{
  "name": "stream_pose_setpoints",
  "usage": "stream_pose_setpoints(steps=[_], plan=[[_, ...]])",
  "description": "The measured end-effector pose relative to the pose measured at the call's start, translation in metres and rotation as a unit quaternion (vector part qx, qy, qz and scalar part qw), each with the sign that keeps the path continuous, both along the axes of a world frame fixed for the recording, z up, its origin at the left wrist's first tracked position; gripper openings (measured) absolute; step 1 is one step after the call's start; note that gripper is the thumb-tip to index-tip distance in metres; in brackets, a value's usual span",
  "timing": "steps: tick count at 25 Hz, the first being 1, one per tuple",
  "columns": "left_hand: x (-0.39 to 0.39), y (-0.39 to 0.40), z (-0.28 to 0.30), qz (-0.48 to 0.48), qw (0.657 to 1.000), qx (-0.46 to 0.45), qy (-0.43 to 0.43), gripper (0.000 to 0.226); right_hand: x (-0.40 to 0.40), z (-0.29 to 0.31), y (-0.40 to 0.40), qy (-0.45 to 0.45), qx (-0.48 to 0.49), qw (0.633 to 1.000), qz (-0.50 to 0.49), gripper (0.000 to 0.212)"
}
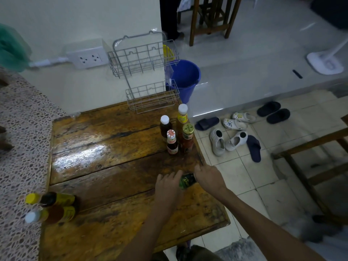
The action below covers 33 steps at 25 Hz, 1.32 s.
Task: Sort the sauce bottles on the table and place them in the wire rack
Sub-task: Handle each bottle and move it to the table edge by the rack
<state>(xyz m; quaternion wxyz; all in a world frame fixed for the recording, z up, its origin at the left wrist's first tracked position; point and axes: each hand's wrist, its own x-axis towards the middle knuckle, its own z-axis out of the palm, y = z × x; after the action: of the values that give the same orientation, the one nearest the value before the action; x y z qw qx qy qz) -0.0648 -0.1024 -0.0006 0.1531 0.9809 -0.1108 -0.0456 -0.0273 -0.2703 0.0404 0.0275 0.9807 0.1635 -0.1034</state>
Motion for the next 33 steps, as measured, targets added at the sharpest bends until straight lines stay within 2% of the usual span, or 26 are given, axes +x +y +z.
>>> stream_pose_setpoints(steps=[4,8,14,18,20,21,23,25,27,30,33], plan=[[0.024,0.008,0.001,-0.017,0.979,-0.120,0.166,0.036,0.001,-0.001,0.003,-0.039,-0.022,0.999,0.003,0.049],[0.040,0.017,0.000,-0.031,0.942,-0.158,0.295,0.033,0.006,-0.003,0.007,-0.042,-0.024,0.999,0.002,0.057],[0.049,0.025,-0.004,-0.049,0.915,-0.170,0.363,0.042,0.005,-0.012,0.009,-0.029,0.028,0.999,-0.007,0.058],[0.046,0.022,-0.012,-0.019,0.941,-0.159,0.300,0.037,0.008,-0.011,0.010,0.025,0.153,0.986,-0.060,0.055],[0.049,0.018,-0.020,0.000,0.948,-0.165,0.271,0.039,0.011,-0.007,0.012,0.045,0.206,0.971,-0.116,0.031],[0.052,0.017,-0.024,0.002,0.951,-0.160,0.266,0.042,0.014,-0.006,0.012,0.060,0.234,0.955,-0.174,0.032],[0.056,0.016,-0.030,0.006,0.959,-0.137,0.247,0.052,0.017,-0.010,0.016,0.034,0.289,0.930,-0.223,0.039],[0.059,0.015,-0.032,0.022,0.975,-0.108,0.195,0.063,0.019,-0.011,0.024,0.002,0.292,0.935,-0.204,0.039],[0.061,0.010,-0.031,0.070,0.978,-0.115,0.159,0.059,0.022,-0.013,0.032,0.003,0.296,0.937,-0.184,0.037],[0.068,0.003,-0.029,0.140,0.956,-0.191,0.172,0.045,0.029,-0.015,0.042,0.009,0.319,0.935,-0.152,0.037],[0.075,0.005,-0.031,0.178,0.944,-0.227,0.160,0.040,0.032,-0.015,0.048,0.016,0.314,0.940,-0.131,0.038]])
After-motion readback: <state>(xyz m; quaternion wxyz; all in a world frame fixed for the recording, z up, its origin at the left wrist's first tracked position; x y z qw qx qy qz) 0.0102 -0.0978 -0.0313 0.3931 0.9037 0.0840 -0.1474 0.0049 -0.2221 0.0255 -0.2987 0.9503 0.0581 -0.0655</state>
